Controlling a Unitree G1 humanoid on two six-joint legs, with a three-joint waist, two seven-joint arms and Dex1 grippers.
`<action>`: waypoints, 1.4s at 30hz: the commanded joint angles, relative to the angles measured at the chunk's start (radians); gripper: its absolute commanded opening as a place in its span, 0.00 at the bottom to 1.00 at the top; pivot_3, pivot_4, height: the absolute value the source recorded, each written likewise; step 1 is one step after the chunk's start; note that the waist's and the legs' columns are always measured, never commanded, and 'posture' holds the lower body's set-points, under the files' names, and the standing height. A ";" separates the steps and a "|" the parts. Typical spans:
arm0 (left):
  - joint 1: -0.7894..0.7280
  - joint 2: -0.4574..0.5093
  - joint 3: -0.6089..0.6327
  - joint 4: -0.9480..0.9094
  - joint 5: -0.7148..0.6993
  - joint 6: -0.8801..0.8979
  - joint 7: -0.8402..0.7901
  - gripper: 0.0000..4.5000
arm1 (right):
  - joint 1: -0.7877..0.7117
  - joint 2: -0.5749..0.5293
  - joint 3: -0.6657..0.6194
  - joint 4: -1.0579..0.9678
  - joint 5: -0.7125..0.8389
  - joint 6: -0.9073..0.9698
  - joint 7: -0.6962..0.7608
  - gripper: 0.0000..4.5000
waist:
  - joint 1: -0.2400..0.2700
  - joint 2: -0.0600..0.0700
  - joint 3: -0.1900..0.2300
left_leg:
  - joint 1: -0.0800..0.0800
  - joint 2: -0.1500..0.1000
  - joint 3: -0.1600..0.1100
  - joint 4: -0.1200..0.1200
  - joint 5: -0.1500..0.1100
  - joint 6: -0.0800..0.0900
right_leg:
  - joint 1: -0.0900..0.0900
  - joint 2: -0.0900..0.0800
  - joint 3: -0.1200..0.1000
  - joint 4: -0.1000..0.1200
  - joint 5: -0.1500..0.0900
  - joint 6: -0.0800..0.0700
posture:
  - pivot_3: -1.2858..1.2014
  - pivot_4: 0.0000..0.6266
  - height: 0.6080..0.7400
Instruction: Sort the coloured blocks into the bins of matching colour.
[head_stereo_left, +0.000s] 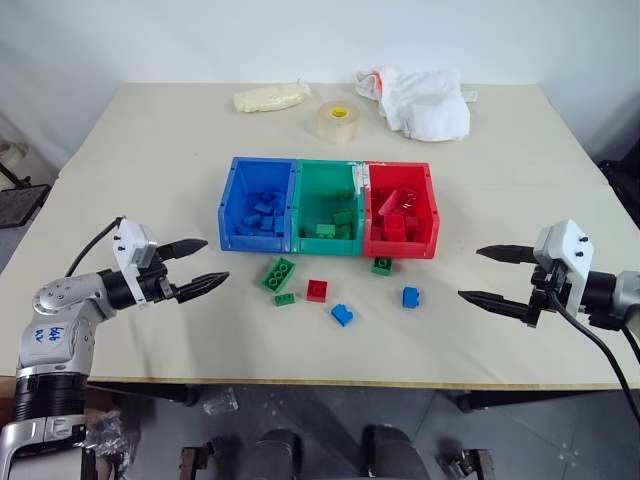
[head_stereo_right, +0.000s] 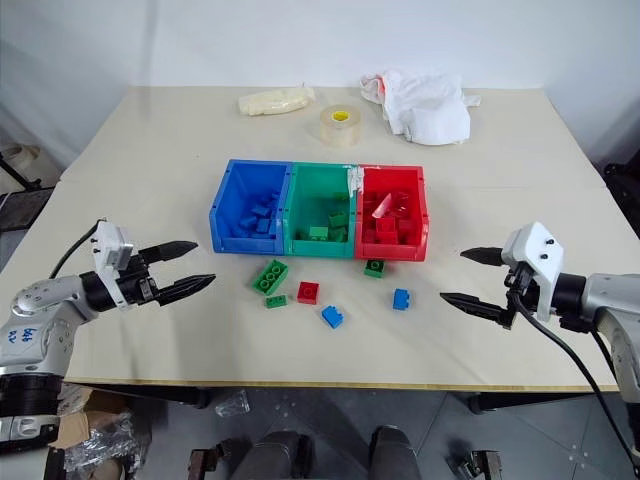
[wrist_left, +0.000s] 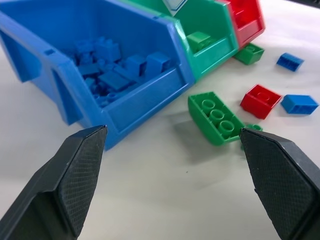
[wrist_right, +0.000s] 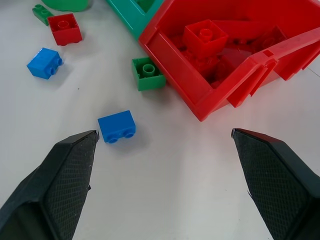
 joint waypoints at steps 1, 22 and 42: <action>0.006 0.034 0.004 -0.045 -0.023 0.036 -0.028 1.00 | -0.006 0.005 -0.003 -0.021 0.002 -0.017 -0.012 0.99 | -0.001 0.000 0.000 | 0.000 0.000 0.000 0.000 0.000 0.000 | 0.000 0.000 0.000 0.000 0.000 0.000 | 0.52 0.24 1.00; 0.064 0.016 0.002 -0.027 -0.028 -0.086 -0.143 1.00 | 0.325 -0.221 -0.163 0.088 -0.103 -0.061 0.151 0.99 | 0.007 0.000 0.000 | 0.000 0.001 0.002 0.000 0.000 0.001 | 0.001 0.000 0.000 -0.002 0.000 0.000 | 0.52 0.24 1.00; 0.252 0.016 0.094 -0.156 -0.074 -0.145 -0.144 1.00 | -0.234 0.084 0.415 0.192 -0.244 -0.080 0.064 0.99 | -0.003 -0.002 0.001 | 0.000 -0.001 -0.001 0.000 0.000 0.001 | 0.000 -0.002 0.000 -0.001 0.000 0.000 | 0.52 0.24 1.00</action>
